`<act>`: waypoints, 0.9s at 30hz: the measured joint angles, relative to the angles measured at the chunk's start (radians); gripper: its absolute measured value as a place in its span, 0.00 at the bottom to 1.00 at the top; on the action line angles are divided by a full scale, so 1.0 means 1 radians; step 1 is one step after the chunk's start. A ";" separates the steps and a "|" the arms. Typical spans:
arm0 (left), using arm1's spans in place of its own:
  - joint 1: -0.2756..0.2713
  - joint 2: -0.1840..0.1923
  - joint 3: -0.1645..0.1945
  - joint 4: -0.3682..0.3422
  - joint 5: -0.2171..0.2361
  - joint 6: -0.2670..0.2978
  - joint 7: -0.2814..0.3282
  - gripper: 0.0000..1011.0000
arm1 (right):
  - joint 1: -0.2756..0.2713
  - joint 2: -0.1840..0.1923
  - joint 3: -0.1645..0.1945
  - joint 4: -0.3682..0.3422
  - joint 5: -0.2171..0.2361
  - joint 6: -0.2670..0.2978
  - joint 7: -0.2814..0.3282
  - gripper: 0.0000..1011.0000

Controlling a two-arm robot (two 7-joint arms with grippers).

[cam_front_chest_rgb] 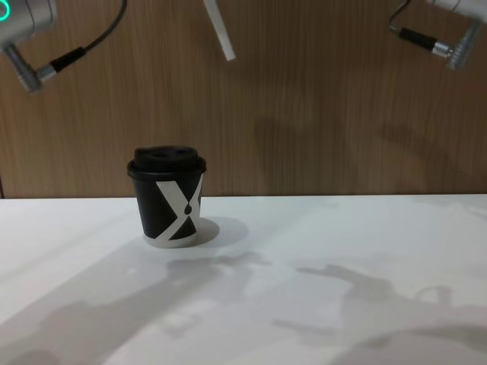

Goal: Pick up the straw with one hand, pass it to the other hand, and insert it into the cup.

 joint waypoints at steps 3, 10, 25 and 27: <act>0.000 0.002 0.001 -0.006 0.038 0.005 0.044 0.01 | 0.000 0.000 0.000 0.000 0.000 0.000 0.000 0.99; -0.008 0.001 0.010 -0.012 0.130 0.024 0.147 0.01 | 0.000 0.000 0.000 0.000 0.000 0.000 0.000 0.99; -0.043 -0.029 0.038 0.023 0.270 0.080 0.294 0.01 | 0.000 0.000 0.000 0.000 0.000 0.000 0.000 0.99; -0.048 -0.034 0.041 0.029 0.281 0.087 0.304 0.01 | 0.000 0.000 0.000 0.000 0.000 0.000 0.000 0.99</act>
